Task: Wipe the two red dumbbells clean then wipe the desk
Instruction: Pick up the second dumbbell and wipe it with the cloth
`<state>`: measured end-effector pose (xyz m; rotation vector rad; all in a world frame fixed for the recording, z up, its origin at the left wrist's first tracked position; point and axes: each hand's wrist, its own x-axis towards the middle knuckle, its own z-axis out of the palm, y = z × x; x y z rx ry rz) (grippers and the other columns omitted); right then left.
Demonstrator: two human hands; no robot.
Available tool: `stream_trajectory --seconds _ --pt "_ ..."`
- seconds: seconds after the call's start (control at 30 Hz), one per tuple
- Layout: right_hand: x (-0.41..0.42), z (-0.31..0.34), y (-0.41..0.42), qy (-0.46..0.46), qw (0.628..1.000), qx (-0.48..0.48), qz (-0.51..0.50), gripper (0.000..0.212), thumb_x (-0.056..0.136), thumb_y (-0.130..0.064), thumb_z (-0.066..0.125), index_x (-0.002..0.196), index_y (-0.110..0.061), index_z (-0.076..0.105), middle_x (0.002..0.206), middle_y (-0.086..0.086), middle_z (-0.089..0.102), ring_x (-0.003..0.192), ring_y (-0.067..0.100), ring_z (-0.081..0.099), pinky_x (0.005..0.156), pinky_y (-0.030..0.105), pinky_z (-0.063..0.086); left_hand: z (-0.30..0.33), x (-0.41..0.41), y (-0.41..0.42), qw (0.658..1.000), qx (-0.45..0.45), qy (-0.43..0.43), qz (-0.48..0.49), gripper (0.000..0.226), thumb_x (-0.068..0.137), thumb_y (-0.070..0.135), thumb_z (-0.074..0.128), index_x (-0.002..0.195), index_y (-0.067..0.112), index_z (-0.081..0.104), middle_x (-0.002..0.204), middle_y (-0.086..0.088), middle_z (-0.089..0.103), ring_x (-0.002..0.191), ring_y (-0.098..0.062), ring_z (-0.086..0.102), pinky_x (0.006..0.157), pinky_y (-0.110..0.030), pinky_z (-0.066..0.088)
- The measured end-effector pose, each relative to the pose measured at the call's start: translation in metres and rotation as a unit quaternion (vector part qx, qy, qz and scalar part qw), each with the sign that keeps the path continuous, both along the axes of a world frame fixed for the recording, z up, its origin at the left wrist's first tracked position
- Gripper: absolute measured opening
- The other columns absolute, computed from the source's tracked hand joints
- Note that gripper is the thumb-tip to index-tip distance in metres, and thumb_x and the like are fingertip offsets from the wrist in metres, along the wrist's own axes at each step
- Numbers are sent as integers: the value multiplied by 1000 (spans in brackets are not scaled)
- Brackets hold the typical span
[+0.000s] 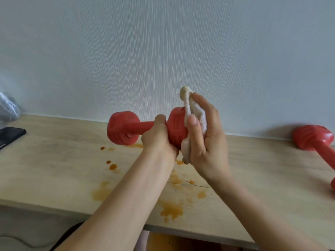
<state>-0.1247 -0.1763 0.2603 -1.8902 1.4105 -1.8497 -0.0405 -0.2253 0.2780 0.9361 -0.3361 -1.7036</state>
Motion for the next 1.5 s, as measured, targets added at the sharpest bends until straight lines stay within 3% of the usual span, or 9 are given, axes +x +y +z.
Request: stream_trajectory --seconds 0.13,0.23,0.33,0.6,0.83,1.07,1.17,1.27,1.5 --pt "-12 10 -11 -107 985 119 58 36 97 -45 34 116 -24 56 101 -5 69 79 15 70 59 29 56 10 -5 8 992 -18 -87 89 12 86 6 57 76 5 51 57 -3 52 33 -7 52 35 -14 40" --pt "-27 18 -22 -185 963 189 50 32 98 -33 38 92 -17 65 89 -3 73 82 15 69 75 33 56 9 -7 13 988 -34 -118 91 7 85 5 60 85 2 53 55 -3 52 31 -8 49 34 -14 39" --pt "-35 23 -19 -317 899 282 106 31 99 -27 42 84 -12 64 77 6 70 59 14 65 53 26 53 7 -11 18 990 -27 -118 70 10 85 4 61 89 3 52 57 -4 52 31 -8 49 35 -15 41" --pt "8 -1 13 39 992 114 -46 56 89 -57 29 138 -32 31 122 -4 43 108 27 56 84 51 51 8 -7 15 991 38 -92 88 24 85 13 58 108 7 62 59 -1 53 33 -10 53 30 -13 37" --pt "-20 20 0 -172 963 207 29 29 100 -37 33 100 -22 58 99 6 69 85 23 69 76 54 54 0 -15 14 983 0 -122 136 36 83 11 63 114 -3 53 89 -14 65 63 -22 60 45 -22 45" --pt "2 13 17 177 958 192 -121 37 96 -39 32 128 -24 42 113 5 49 111 26 41 87 30 31 -9 -16 18 974 -47 -185 124 31 84 6 59 111 -2 48 89 -17 64 58 -20 62 46 -24 49" --pt "-8 15 14 138 947 264 -124 26 97 -31 32 113 -20 49 103 6 57 103 30 50 80 37 40 -8 -20 18 932 -155 -302 128 27 79 5 60 99 5 42 85 -19 60 66 -33 62 58 -42 52" --pt "-20 15 5 34 950 293 -102 21 91 -23 38 99 -17 57 88 -12 59 96 20 56 81 36 45 -8 -21 21 891 -247 -360 124 29 76 2 63 86 17 40 71 -4 50 54 -18 52 53 -32 46" --pt "-59 -5 -10 -6 934 350 -71 32 93 -19 40 68 -8 56 67 4 56 67 20 51 66 36 42 -19 -28 32 884 -285 -370 -18 25 75 5 67 82 10 43 62 2 43 53 -14 45 52 -25 39"
